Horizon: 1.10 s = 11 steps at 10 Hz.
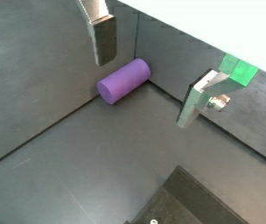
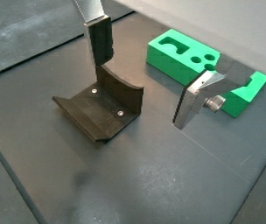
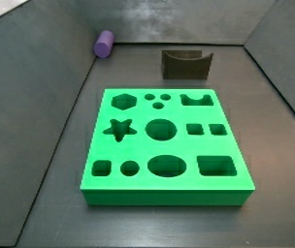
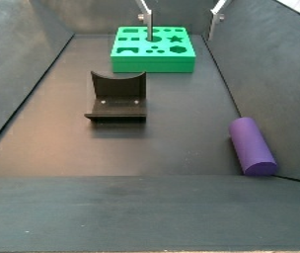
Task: Pick up the round object. Move up. Place the round object on the fixture. Regrasp the round object. Move to above the board. Insert the round object.
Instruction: Pick up the round object.
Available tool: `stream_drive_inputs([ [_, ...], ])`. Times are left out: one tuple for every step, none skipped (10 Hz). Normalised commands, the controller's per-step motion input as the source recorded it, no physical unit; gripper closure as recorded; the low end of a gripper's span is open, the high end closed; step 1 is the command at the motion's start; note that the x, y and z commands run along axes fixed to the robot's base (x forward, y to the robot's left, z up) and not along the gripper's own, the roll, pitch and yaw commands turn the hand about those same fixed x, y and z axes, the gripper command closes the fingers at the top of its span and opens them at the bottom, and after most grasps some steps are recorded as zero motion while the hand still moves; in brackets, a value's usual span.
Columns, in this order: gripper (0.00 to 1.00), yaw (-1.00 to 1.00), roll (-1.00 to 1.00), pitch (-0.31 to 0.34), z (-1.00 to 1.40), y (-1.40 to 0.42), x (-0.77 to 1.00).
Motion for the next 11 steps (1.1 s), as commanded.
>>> stream_drive_inputs([
  [0.0,0.0,0.0,0.0,-0.09,0.04,-0.04],
  [0.0,0.0,-0.01,-0.089,-0.35,0.2,-0.32],
  [0.0,0.0,-0.04,-0.183,-0.48,0.28,-0.49],
  [0.0,0.0,-0.05,-0.193,-0.59,0.32,-0.53],
  [0.0,0.0,-0.04,-0.214,-0.62,0.28,-0.6],
  [0.0,0.0,0.0,-0.141,-0.35,0.18,-0.44],
  [0.0,0.0,0.0,0.0,-0.08,0.0,0.0],
  [0.0,0.0,0.0,-0.066,-0.39,0.07,-0.29],
  [0.0,0.0,0.08,-0.101,-0.58,0.15,-0.49],
  [0.0,0.0,0.1,-0.099,-0.63,0.21,-0.52],
  [0.0,0.0,0.12,-0.093,-0.58,0.25,-0.61],
])
